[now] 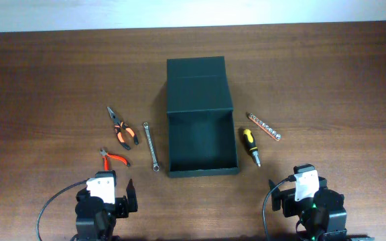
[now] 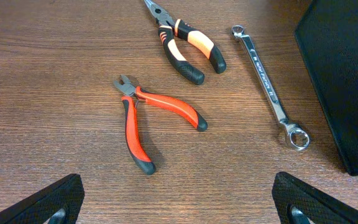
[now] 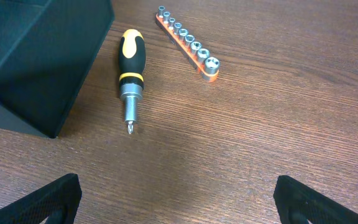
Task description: Pack container
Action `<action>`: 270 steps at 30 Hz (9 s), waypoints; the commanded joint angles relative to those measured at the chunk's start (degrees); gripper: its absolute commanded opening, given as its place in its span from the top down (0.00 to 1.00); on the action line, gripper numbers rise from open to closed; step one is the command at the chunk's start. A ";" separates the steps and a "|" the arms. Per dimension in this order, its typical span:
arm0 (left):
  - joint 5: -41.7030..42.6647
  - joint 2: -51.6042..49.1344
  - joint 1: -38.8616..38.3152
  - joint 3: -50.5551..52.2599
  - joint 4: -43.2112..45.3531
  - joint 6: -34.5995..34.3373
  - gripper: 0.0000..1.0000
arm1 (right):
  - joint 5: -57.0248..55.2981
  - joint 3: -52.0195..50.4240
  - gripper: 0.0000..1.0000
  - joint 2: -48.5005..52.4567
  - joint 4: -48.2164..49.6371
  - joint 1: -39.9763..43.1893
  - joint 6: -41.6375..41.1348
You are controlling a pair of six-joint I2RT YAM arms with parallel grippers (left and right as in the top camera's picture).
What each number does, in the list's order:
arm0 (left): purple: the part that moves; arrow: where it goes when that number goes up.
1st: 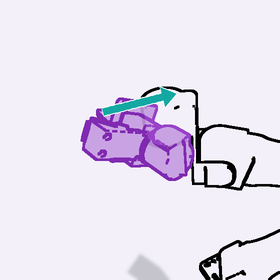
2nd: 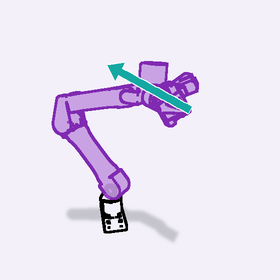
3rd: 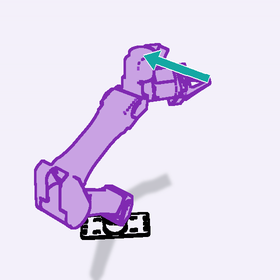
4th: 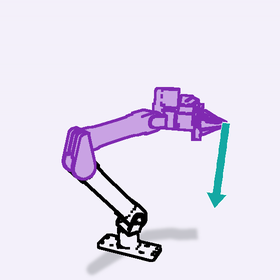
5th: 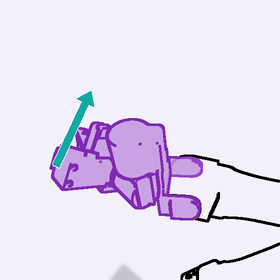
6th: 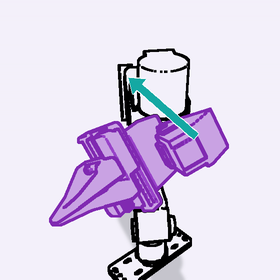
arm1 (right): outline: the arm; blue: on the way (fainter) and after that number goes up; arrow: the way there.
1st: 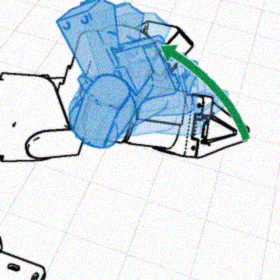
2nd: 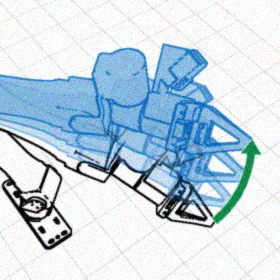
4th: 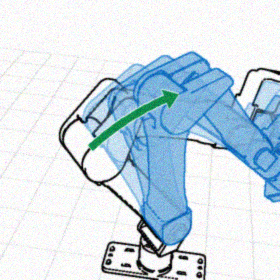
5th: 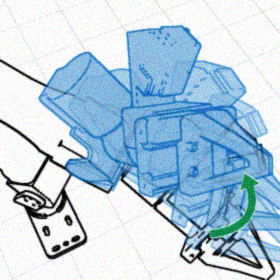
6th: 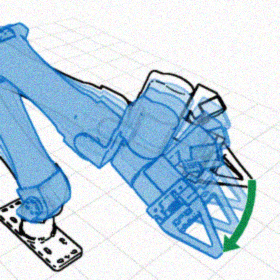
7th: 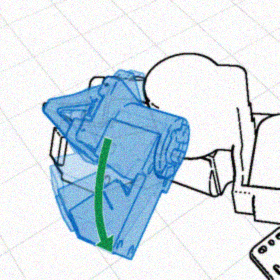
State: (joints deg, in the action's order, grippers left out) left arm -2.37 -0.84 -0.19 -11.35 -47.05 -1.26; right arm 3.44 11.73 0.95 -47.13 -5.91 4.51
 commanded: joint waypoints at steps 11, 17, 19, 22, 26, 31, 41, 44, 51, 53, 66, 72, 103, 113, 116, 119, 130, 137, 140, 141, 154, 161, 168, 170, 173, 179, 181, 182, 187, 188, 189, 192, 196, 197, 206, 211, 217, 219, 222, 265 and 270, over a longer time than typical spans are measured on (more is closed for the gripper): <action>-0.22 0.55 0.37 0.44 0.22 0.90 0.01 | -0.94 -0.59 0.01 -0.70 -0.02 0.42 -0.48; -0.22 0.55 0.35 0.44 0.24 0.90 0.01 | -0.94 -0.59 0.01 -0.70 -0.02 0.42 -0.48; -0.22 0.55 0.37 0.44 0.24 0.90 0.01 | -0.94 -0.59 0.01 -0.70 -0.02 0.42 -0.48; -0.22 0.55 0.37 0.44 0.22 0.90 0.01 | -0.94 -0.59 0.01 -0.70 -0.02 0.42 -0.48; -0.22 0.55 0.37 0.44 0.22 0.90 0.01 | -0.94 -0.59 0.01 -0.70 -0.02 0.42 -0.48; -0.22 0.55 0.37 0.44 0.24 0.90 0.01 | -0.94 -0.59 0.01 -0.70 -0.02 0.42 -0.48; -0.22 0.55 0.37 0.44 0.22 0.90 0.01 | -0.94 -0.59 0.01 -0.70 -0.02 0.42 -0.48; -0.22 0.55 0.37 0.44 0.22 0.90 0.01 | -0.94 -0.59 0.01 -0.70 -0.02 0.42 -0.48; -0.22 0.55 0.37 0.44 0.22 0.90 0.01 | -0.94 -0.59 0.01 -0.70 -0.02 0.42 -0.48; -0.22 0.55 0.37 0.44 0.22 0.90 0.01 | -0.94 -0.59 0.01 -0.70 -0.02 0.42 -0.48; -0.22 0.55 0.37 0.44 0.22 0.90 0.01 | -2.21 5.62 0.01 7.39 11.78 0.42 -0.48; -0.22 0.55 0.37 0.44 0.22 0.90 0.01 | -2.21 18.45 0.01 23.74 12.09 0.42 -0.48; -0.22 0.55 0.37 0.44 0.22 0.90 0.01 | -11.39 63.82 0.01 92.63 -11.02 0.39 -0.28; -0.22 0.55 0.37 0.44 0.22 0.90 0.01 | -8.04 63.82 0.01 99.67 -10.93 0.44 16.55; -0.22 0.55 0.37 0.44 0.24 0.90 0.01 | -7.93 63.82 0.01 102.25 -9.99 0.44 19.21; -0.22 0.55 0.37 0.44 0.22 0.90 0.01 | -6.97 63.82 0.01 104.59 -8.98 0.44 19.28; -0.22 0.55 0.37 0.44 0.22 0.90 0.01 | -5.11 63.82 0.01 111.10 -7.67 0.44 19.23; -0.22 0.55 0.37 0.44 0.22 0.90 0.01 | -4.50 63.82 0.02 112.76 -6.27 0.42 19.04; -0.22 0.55 0.37 0.44 0.22 0.90 0.01 | -3.32 63.82 0.05 112.85 -5.22 0.44 19.02; -0.22 0.55 0.37 0.44 0.22 0.90 0.01 | -3.04 63.82 0.06 112.85 -4.79 0.42 19.02; -0.22 0.55 0.37 0.44 0.22 0.90 0.01 | -2.12 63.80 0.15 114.71 -3.04 0.42 19.02; -0.22 0.55 0.37 0.44 0.24 0.90 0.01 | -1.92 63.80 0.35 116.54 -3.04 0.37 16.83; -0.22 0.55 0.37 0.44 0.22 0.90 0.01 | -1.92 63.95 0.82 116.41 -2.99 0.33 14.75; -0.22 0.55 0.37 0.44 0.22 0.90 0.01 | -1.95 64.43 0.91 116.17 -3.41 0.33 13.97; -0.22 0.55 0.37 0.44 0.24 0.90 0.01 | -1.90 66.49 0.91 115.34 -4.92 0.33 12.94; -0.22 0.55 0.37 0.44 0.24 0.90 0.01 | -1.81 75.38 0.91 113.07 -12.20 0.28 12.96; -0.22 0.55 0.37 0.44 0.24 0.90 0.01 | -0.48 79.36 0.91 112.78 -15.87 -0.07 13.00; -0.22 0.55 0.37 0.44 0.22 0.90 0.01 | 0.44 81.44 0.91 112.76 -17.75 -0.28 13.00; -0.22 0.55 0.37 0.44 0.22 0.90 0.01 | 5.29 90.51 0.91 112.76 -25.97 -3.63 15.39; -0.22 0.55 0.37 0.44 0.24 0.90 0.01 | 5.53 92.11 0.92 112.76 -27.45 -4.87 16.20; -0.22 0.55 0.37 0.44 0.24 0.90 0.01 | 5.81 93.29 0.91 112.76 -28.63 -6.10 17.07; -0.22 0.55 0.37 0.44 0.22 0.90 0.01 | 8.37 95.51 0.91 112.76 -30.88 -10.43 20.35; -0.22 0.55 0.37 0.44 0.22 0.90 0.01 | 8.96 95.69 0.92 112.76 -30.99 -17.59 22.97; -0.22 0.55 0.37 0.44 0.22 0.90 0.01 | 8.79 95.62 0.91 112.76 -30.93 -19.26 23.47; -0.22 0.55 0.37 0.44 0.22 0.90 0.01 | 3.87 93.57 0.91 112.83 -30.16 -27.91 23.78; -0.22 0.55 0.37 0.44 0.22 0.90 0.01 | 3.98 87.08 0.91 112.89 -23.37 -29.57 23.41; -0.22 0.55 0.37 0.44 0.22 0.90 0.01 | 4.04 77.57 0.91 112.89 -12.81 -29.70 20.92; -0.22 0.55 0.37 0.44 0.24 0.90 0.01 | 4.04 75.28 0.90 112.89 -9.92 -29.70 20.48; -0.22 0.55 0.37 0.44 0.24 0.90 0.01 | 4.02 72.22 0.87 112.89 -6.64 -29.70 20.20; -0.22 0.55 0.37 0.44 0.22 0.90 0.01 | -12.28 85.29 0.01 88.52 -24.90 -18.56 -20.33; -0.22 0.55 0.37 0.44 0.22 0.90 0.01 | -12.11 84.02 0.01 88.43 -28.65 -15.21 -21.57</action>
State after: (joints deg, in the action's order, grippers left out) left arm -2.37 -0.84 -0.19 -11.33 -46.96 -1.26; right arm -6.68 96.42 90.50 -75.26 -22.26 -13.13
